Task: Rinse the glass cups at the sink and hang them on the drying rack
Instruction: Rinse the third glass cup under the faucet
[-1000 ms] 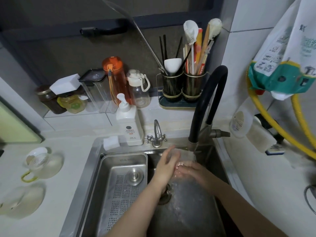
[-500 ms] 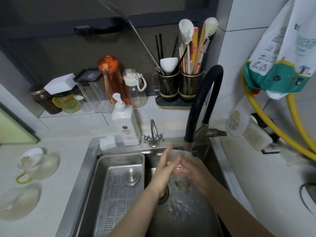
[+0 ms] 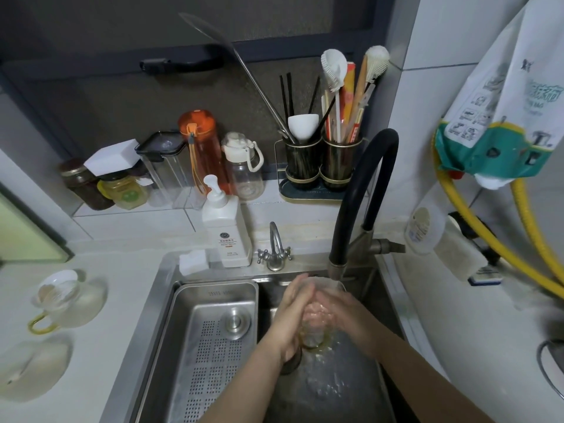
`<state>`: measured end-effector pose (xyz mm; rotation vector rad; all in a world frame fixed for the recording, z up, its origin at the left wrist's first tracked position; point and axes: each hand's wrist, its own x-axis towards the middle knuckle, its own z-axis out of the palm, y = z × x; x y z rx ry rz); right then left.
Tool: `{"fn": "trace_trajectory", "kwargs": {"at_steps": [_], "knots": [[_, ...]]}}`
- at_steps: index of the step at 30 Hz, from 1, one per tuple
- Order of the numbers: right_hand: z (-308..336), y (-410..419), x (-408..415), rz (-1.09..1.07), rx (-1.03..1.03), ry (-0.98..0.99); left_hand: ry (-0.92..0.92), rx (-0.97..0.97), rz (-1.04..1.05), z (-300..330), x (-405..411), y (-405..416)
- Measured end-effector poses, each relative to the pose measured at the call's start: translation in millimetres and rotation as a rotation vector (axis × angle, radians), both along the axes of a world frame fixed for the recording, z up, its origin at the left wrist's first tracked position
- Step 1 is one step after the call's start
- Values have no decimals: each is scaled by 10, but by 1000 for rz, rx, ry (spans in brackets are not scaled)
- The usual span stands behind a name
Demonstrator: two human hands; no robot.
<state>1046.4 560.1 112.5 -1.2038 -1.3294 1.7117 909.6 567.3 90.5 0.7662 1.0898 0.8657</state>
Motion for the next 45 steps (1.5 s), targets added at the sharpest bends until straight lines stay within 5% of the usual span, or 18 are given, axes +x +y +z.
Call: {"fn": "trace_trajectory", "kwargs": {"at_steps": [4, 7, 12, 15, 18, 23, 27, 33, 37, 42, 45], "knots": [[-23, -57, 30, 254, 91, -326, 118, -42, -67, 78, -84, 60], [-37, -15, 52, 61, 76, -227, 91, 3, -102, 92, -97, 8], [-107, 43, -36, -200, 8, -88, 412, 436, -71, 35, -58, -179], [-119, 74, -124, -274, -86, -16, 431, 543, 27, 6, -58, -212], [-78, 9, -139, -125, -25, -199, 337, 459, 98, 128, -107, -115], [-47, -28, 21, 444, 359, -727, 365, 439, 63, 123, -241, 15], [47, 102, 5, 456, 308, -608, 291, 388, 106, 92, -194, -20], [-40, 83, 14, 513, 271, -817, 193, 367, 159, 26, -203, -139], [-116, 3, -139, 453, 210, -494, 177, 309, 167, 59, -227, -133], [-379, -148, -48, 621, 126, -747, -86, 236, 389, 308, -438, 229], [-555, -215, -83, 593, 51, -619, 224, 232, 211, -12, -353, 54]]}}
